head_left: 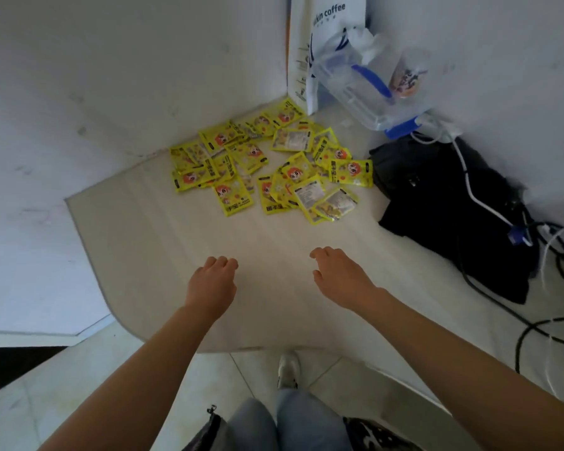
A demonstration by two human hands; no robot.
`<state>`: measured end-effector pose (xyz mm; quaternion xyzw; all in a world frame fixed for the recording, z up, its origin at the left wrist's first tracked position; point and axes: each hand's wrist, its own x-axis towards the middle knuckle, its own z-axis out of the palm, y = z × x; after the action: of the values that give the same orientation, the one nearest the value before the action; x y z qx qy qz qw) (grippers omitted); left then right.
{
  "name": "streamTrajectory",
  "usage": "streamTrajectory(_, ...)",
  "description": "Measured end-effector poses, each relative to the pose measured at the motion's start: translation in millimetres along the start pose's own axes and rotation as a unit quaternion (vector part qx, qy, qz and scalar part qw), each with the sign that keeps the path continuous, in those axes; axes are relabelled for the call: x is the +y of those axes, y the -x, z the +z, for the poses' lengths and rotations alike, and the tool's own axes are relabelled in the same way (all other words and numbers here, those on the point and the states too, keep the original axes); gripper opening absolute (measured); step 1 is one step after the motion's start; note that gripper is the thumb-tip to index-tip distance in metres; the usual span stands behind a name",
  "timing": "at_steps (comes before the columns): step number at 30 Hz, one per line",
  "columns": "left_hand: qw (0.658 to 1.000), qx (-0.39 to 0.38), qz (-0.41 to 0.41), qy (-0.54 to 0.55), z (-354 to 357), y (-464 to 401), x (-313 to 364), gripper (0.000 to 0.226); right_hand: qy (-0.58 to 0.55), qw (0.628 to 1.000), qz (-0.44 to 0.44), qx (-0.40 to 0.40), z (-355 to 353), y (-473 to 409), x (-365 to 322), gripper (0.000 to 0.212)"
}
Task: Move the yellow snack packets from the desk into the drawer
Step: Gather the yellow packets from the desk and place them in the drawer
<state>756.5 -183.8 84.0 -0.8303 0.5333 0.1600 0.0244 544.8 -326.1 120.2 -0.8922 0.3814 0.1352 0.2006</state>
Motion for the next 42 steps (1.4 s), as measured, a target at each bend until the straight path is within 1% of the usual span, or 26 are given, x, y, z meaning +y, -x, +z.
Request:
streamTrajectory(5,1.000,0.000,0.020,-0.008,-18,-56,-15,0.040,0.019,1.000,0.008,0.002,-21,-55,19,0.037)
streamTrajectory(9,0.998,0.001,0.054,-0.013,-36,-99,-25,0.046,0.039,0.999,0.008,0.007,-34,-93,35,0.043)
streamTrajectory(13,0.993,-0.014,0.113,-0.034,-54,-139,-32,0.057,0.082,0.997,0.005,0.005,-42,-117,54,0.061)
streamTrajectory(16,0.987,-0.028,0.143,-0.073,-63,-164,-36,0.067,0.117,0.993,0.023,-0.006,-46,-131,63,0.062)
streamTrajectory(19,0.979,-0.047,0.164,-0.110,-67,-184,-38,0.080,0.141,0.990,0.007,-0.025,-49,-145,67,0.064)
streamTrajectory(21,0.971,-0.066,0.185,-0.135,-68,-192,-38,0.082,0.147,0.988,0.010,-0.035,-48,-153,68,0.065)
streamTrajectory(25,0.958,-0.091,0.216,-0.164,-64,-199,-42,0.080,0.143,0.989,0.034,-0.019,-49,-159,67,0.066)
streamTrajectory(27,0.956,-0.084,0.227,-0.166,-63,-203,-44,0.079,0.151,0.987,0.054,-0.016,-49,-161,68,0.067)
streamTrajectory(29,0.954,-0.075,0.236,-0.169,-65,-205,-47,0.076,0.160,0.984,0.072,-0.023,-50,-164,70,0.063)
streamTrajectory(30,0.953,-0.068,0.241,-0.168,-65,-206,-49,0.076,0.159,0.984,0.075,-0.019,-51,-165,70,0.060)
streamTrajectory(32,0.950,-0.031,0.260,-0.168,-66,-207,-55,0.072,0.167,0.983,0.076,-0.014,-52,-164,72,0.055)
streamTrajectory(34,0.942,0.009,0.281,-0.185,-65,-209,-62,0.060,0.190,0.978,0.082,-0.019,-53,-162,74,0.055)
streamTrajectory(36,0.933,0.046,0.295,-0.201,-66,-207,-67,0.049,0.201,0.975,0.089,-0.022,-57,-162,74,0.048)
streamTrajectory(38,0.931,0.055,0.302,-0.198,-67,-204,-68,0.044,0.187,0.979,0.070,-0.031,-59,-161,73,0.041)
streamTrajectory(42,0.932,0.044,0.293,-0.208,-68,-200,-67,0.035,0.158,0.985,0.045,-0.043,-60,-158,69,0.041)
